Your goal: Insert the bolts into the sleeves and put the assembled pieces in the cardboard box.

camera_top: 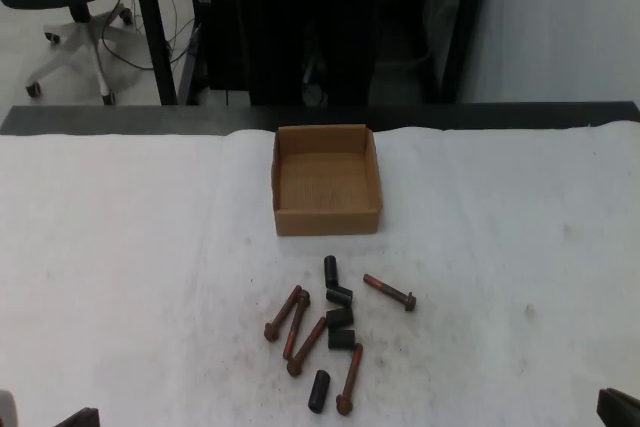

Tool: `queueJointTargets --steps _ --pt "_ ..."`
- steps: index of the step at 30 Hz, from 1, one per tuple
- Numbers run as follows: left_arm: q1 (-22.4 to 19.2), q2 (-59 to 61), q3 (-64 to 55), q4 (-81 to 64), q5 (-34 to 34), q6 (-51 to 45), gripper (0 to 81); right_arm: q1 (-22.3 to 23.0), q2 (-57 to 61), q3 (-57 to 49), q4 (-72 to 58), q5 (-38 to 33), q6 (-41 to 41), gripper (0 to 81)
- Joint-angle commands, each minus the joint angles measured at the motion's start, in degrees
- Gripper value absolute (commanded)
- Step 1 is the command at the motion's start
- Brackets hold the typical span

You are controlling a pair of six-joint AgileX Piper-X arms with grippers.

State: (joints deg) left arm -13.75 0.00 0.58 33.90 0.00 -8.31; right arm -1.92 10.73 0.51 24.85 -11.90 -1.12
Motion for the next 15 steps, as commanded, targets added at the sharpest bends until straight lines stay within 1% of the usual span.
queueJointTargets --steps 1,9,15 --pt "0.1 0.0 -0.6 -0.6 -0.3 0.2 0.1 0.0 -0.4 -0.5 -0.2 -0.5 0.0 0.8" --pt "0.1 0.0 -0.6 -2.0 0.0 0.2 0.1 0.0 -0.4 -0.5 -1.9 -0.5 0.1 0.8" --pt "0.1 0.0 -0.6 -11.0 7.6 0.1 0.1 0.0 -0.4 -0.5 -12.7 -0.6 1.6 0.8"
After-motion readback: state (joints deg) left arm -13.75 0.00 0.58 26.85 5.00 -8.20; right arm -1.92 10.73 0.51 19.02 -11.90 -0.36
